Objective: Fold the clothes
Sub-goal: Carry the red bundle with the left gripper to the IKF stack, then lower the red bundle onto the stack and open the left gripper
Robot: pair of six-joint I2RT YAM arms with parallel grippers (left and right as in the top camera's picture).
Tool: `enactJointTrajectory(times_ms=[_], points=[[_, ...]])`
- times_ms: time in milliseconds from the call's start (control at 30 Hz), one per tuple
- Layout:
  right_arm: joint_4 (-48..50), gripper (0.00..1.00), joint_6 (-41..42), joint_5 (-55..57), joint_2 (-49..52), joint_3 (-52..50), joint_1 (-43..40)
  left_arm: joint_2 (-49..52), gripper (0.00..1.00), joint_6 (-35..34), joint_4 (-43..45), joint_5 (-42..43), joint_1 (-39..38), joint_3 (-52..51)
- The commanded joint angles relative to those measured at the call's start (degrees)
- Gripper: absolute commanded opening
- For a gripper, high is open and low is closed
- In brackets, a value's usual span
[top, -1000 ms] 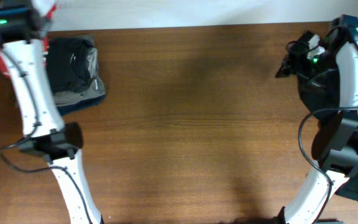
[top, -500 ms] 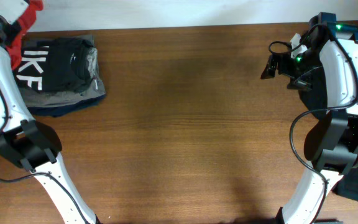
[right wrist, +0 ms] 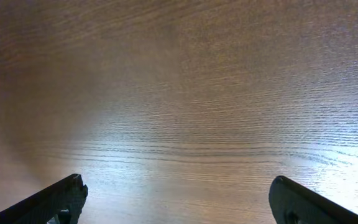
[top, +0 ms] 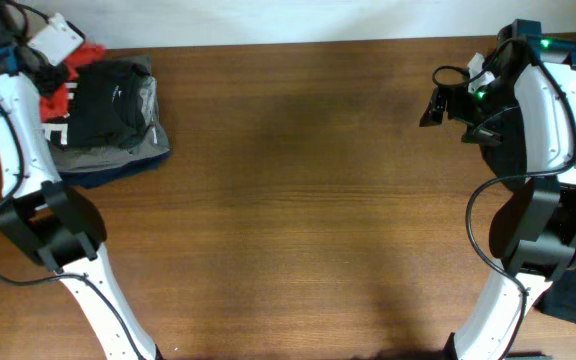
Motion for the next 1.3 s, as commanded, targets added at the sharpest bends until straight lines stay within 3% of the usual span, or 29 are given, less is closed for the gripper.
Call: enactJointTrajectory(times_ms=[0, 33, 133, 167, 467, 667, 933, 1167, 1267], points=[[0.6, 0.99, -0.5, -0.1, -1.3, 1.2, 0.4, -1.2, 0.29, 0.2, -3.4, 5.5, -3.1, 0.2], [0.7, 0.99, -0.5, -0.1, -1.3, 1.2, 0.4, -1.2, 0.35, 0.2, -4.7, 7.8, -4.0, -0.3], [0.7, 0.99, -0.5, -0.1, -1.3, 1.2, 0.4, -1.2, 0.68, 0.2, -6.8, 11.5, -5.7, -1.7], [0.7, 0.98, -0.5, -0.1, -1.3, 1.2, 0.4, -1.2, 0.99, 0.2, -7.4, 12.4, -6.8, -3.4], [0.6, 0.99, -0.5, -0.1, -1.3, 1.2, 0.4, -1.3, 0.99, -1.2, -8.4, 17.0, -11.6, -7.8], [0.6, 0.99, -0.5, -0.1, -1.3, 1.2, 0.4, -2.5, 0.99, -27.6, -3.5, 5.9, -10.4, -2.5], [0.6, 0.99, -0.5, -0.1, -1.3, 1.2, 0.4, -4.3, 0.99, -36.1, -19.6, -9.0, -6.0, 5.2], [0.3, 0.99, -0.5, -0.1, -1.3, 1.2, 0.4, -3.9, 0.99, -65.8, -25.3, -7.7, 0.9, 5.0], [0.6, 0.99, -0.5, -0.1, -1.3, 1.2, 0.4, -3.8, 0.99, -68.2, -26.1, -2.0, 4.3, 4.5]])
